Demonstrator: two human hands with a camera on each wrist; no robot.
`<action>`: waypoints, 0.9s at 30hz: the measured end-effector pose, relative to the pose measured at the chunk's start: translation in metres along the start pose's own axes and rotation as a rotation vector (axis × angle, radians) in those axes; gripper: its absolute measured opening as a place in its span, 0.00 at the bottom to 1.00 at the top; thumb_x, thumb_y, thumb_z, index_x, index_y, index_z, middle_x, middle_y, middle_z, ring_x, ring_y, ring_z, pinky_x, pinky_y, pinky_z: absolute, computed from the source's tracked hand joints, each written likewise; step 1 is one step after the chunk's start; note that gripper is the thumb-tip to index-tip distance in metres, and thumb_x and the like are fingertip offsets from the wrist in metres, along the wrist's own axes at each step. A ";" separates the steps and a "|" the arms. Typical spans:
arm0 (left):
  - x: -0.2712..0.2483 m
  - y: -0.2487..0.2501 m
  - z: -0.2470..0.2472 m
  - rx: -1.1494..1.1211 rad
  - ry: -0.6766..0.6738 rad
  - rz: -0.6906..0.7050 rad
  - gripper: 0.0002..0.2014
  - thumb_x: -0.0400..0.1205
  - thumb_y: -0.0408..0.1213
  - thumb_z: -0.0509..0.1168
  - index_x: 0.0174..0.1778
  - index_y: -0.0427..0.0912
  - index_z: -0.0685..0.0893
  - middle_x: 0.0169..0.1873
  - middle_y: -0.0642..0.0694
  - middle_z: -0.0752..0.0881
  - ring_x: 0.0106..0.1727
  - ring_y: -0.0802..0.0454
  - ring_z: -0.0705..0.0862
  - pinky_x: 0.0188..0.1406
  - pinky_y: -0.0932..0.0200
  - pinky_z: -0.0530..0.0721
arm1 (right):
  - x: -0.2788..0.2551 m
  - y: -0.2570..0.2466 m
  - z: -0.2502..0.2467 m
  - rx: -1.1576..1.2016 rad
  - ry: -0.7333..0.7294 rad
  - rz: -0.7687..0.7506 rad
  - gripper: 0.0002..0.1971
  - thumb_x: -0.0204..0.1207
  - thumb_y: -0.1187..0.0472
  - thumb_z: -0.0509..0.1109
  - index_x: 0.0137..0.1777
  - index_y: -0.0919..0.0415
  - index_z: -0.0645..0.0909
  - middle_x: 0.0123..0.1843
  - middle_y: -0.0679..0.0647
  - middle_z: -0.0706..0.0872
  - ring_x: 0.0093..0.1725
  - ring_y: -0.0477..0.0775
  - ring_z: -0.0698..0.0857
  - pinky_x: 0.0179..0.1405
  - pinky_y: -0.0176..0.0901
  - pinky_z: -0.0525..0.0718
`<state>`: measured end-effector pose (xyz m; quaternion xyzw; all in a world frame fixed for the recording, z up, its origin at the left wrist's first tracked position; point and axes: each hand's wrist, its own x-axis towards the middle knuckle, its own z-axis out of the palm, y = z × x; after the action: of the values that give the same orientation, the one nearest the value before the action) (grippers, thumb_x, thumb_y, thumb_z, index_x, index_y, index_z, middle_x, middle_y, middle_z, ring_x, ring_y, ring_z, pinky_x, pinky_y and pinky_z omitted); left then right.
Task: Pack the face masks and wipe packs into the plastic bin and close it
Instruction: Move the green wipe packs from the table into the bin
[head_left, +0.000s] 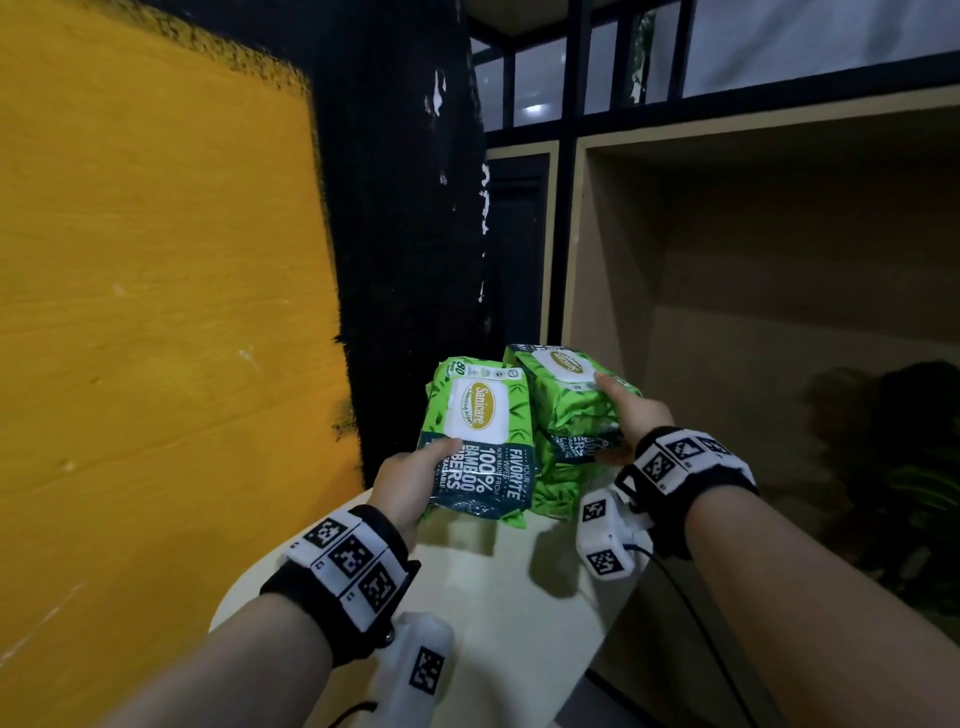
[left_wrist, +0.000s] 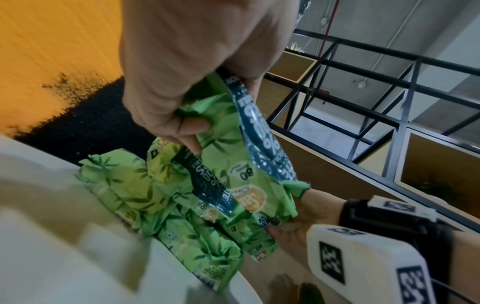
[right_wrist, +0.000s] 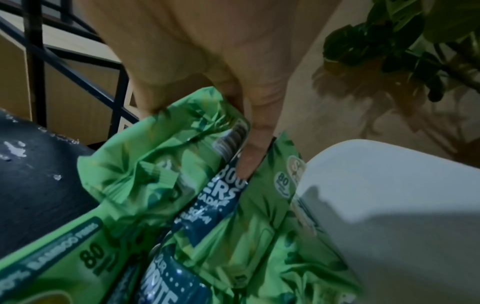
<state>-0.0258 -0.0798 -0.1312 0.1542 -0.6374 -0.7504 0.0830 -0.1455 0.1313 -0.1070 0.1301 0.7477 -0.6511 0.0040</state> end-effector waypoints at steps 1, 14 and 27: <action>0.001 -0.001 -0.001 -0.004 -0.003 0.003 0.10 0.79 0.36 0.67 0.51 0.34 0.85 0.51 0.34 0.89 0.39 0.45 0.85 0.37 0.59 0.82 | 0.006 0.000 0.002 -0.010 0.003 -0.007 0.59 0.35 0.27 0.74 0.66 0.65 0.75 0.55 0.63 0.86 0.50 0.67 0.87 0.55 0.63 0.86; -0.009 -0.001 -0.001 -0.055 0.041 0.003 0.16 0.79 0.37 0.67 0.60 0.31 0.84 0.53 0.34 0.89 0.37 0.46 0.85 0.34 0.60 0.79 | -0.024 -0.013 0.014 0.171 0.088 -0.001 0.35 0.58 0.56 0.82 0.63 0.69 0.75 0.49 0.62 0.87 0.38 0.60 0.88 0.39 0.53 0.90; -0.038 0.014 0.008 -0.070 0.058 0.057 0.17 0.80 0.37 0.66 0.60 0.30 0.83 0.55 0.33 0.88 0.42 0.45 0.84 0.37 0.59 0.80 | -0.062 0.012 -0.019 0.533 -0.021 -0.033 0.23 0.66 0.68 0.73 0.62 0.74 0.76 0.47 0.68 0.87 0.41 0.65 0.87 0.53 0.65 0.86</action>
<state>0.0063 -0.0631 -0.1112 0.1546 -0.6122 -0.7648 0.1282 -0.0802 0.1398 -0.1052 0.1077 0.5519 -0.8263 -0.0334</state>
